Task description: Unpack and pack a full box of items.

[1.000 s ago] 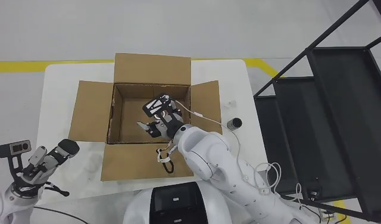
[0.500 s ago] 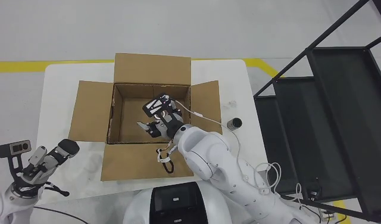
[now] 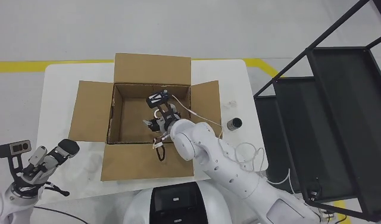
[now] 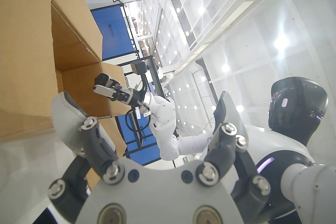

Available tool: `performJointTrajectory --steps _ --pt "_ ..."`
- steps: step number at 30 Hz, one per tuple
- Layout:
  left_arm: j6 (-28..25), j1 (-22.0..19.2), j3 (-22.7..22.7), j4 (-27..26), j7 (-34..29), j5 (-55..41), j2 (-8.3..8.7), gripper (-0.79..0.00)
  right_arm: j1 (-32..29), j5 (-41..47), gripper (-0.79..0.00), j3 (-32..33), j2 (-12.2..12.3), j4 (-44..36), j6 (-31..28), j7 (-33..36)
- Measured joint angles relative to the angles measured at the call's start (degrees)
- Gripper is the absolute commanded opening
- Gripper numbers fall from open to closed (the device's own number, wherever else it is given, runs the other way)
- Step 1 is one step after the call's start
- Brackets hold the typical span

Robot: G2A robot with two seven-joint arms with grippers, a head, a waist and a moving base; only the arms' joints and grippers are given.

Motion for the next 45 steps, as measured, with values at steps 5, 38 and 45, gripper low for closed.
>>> performJointTrajectory --steps 5,38,45 --pt "0.0 0.0 0.0 0.0 0.0 0.0 0.00 0.000 4.2 7.5 0.000 -0.2 -1.9 6.7 3.2 0.8" --pt "0.0 0.0 0.0 0.0 0.0 0.0 0.00 0.000 9.0 13.9 -0.449 -1.5 -4.9 19.3 7.0 -2.2" --pt "0.0 0.0 0.0 0.0 0.0 0.0 0.00 0.000 9.9 14.3 -0.554 -2.4 -6.2 23.5 9.3 -7.0"
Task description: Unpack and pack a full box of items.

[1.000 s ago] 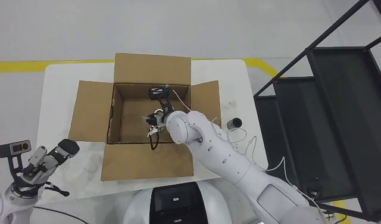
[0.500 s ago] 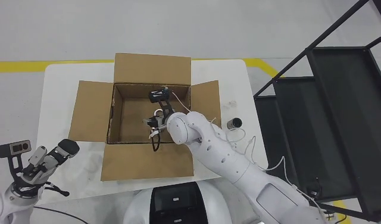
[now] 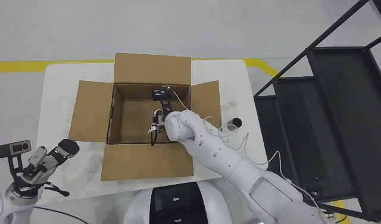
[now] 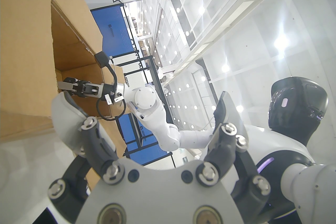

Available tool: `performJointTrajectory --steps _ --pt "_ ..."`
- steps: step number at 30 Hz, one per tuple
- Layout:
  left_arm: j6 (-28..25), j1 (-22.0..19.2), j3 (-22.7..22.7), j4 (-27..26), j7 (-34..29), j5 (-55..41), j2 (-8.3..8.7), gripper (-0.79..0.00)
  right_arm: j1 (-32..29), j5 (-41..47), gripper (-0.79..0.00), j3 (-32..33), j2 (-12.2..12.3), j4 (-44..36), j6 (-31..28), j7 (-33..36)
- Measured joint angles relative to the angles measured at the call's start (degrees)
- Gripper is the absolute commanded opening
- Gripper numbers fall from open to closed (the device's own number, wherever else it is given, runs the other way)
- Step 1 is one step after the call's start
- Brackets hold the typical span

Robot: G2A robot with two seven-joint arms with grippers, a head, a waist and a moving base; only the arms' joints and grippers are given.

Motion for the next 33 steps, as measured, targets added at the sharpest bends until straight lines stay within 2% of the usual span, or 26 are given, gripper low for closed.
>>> performJointTrajectory --steps 3,6,12,16,19,23,33 --pt "0.0 0.0 0.0 0.0 0.0 0.0 0.00 0.000 0.1 0.3 -0.539 -0.3 -0.5 1.2 0.8 -1.8" --pt "0.0 0.0 0.0 0.0 0.0 0.0 0.00 0.000 0.4 0.5 -0.610 -0.7 -1.1 2.7 1.9 -3.2" --pt "0.0 0.0 0.0 0.0 0.0 0.0 0.00 0.000 1.1 2.1 -0.554 -0.8 -2.3 6.1 3.8 -5.8" --pt "0.0 0.0 0.0 0.0 0.0 0.0 0.00 0.000 1.9 2.8 -0.563 -1.0 -3.1 8.2 4.3 -6.7" --pt "0.0 0.0 0.0 0.0 0.0 0.0 0.00 0.000 2.5 3.1 -0.536 -1.2 -3.6 9.4 5.0 -6.8" --pt "0.0 0.0 0.0 0.0 0.0 0.0 0.00 0.000 3.1 3.5 -0.557 -1.1 -4.2 11.0 5.3 -7.0" --pt "0.0 0.0 0.0 0.0 0.0 0.0 0.00 0.000 3.9 5.5 -0.551 -0.7 -5.5 14.9 4.5 -9.3"
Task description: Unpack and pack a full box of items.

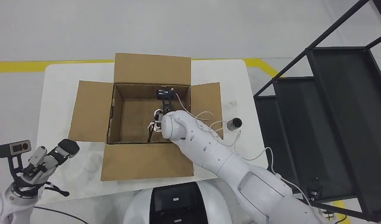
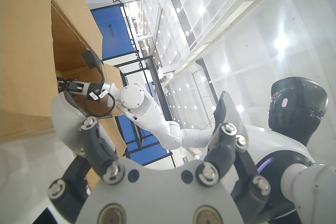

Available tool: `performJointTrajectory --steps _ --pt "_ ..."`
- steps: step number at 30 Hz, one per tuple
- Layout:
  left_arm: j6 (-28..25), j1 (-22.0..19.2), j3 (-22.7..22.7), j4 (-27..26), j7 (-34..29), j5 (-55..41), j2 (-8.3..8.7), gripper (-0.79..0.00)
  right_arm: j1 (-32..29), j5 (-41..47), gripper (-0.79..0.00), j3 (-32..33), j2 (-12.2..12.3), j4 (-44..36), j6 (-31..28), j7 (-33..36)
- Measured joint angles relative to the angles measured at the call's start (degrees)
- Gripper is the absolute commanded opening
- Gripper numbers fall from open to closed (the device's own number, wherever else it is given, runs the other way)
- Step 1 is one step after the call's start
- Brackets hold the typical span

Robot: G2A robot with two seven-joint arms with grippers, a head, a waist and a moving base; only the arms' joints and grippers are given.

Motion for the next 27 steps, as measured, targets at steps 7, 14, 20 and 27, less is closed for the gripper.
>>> performJointTrajectory --steps 7,14,20,27 --pt "0.0 0.0 0.0 0.0 0.0 0.0 0.00 0.000 0.6 0.7 -0.785 0.0 -1.0 1.7 -0.3 -1.4" --pt "0.0 0.0 0.0 0.0 0.0 0.0 0.00 0.000 0.0 -0.8 -0.785 0.5 -1.1 -2.5 0.2 -2.5" --pt "0.0 0.0 0.0 0.0 0.0 0.0 0.00 0.000 -5.0 -2.1 -0.785 3.4 0.6 -15.2 -0.9 0.6" --pt "0.0 0.0 0.0 0.0 0.0 0.0 0.00 0.000 -17.1 2.5 -0.785 13.5 4.0 -34.9 -9.3 4.3"
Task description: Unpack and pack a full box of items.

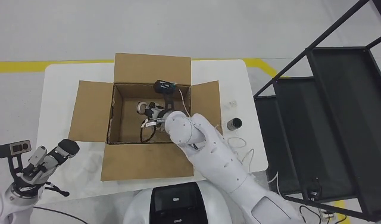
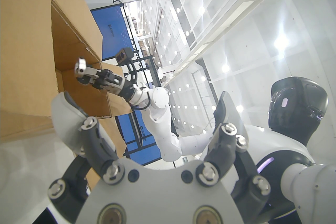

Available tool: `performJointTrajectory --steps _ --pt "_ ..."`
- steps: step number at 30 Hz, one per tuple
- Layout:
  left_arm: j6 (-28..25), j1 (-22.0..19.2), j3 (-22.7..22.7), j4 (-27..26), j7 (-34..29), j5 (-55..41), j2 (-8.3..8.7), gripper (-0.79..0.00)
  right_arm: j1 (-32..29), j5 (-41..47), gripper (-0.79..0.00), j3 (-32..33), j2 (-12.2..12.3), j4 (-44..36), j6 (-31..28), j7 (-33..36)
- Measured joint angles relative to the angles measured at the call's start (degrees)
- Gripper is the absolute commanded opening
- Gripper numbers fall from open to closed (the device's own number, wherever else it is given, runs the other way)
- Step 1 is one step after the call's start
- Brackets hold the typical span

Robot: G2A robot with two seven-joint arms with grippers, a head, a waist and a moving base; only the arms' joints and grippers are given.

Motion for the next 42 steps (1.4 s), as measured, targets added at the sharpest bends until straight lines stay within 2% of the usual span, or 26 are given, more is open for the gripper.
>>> performJointTrajectory --steps 6,19,29,42 --pt "0.0 0.0 0.0 0.0 0.0 0.0 0.00 0.000 -8.0 4.1 -0.785 7.1 2.3 -13.2 -8.8 5.8" --pt "0.0 0.0 0.0 0.0 0.0 0.0 0.00 0.000 -16.3 13.4 -0.785 19.3 5.2 -29.4 -17.2 13.6" --pt "0.0 0.0 0.0 0.0 0.0 0.0 0.00 0.000 -25.4 16.4 -0.785 27.5 7.0 -36.4 -18.1 15.1" --pt "0.0 0.0 0.0 0.0 0.0 0.0 0.00 0.000 -25.6 16.7 -0.785 27.4 7.1 -36.4 -18.3 15.0"
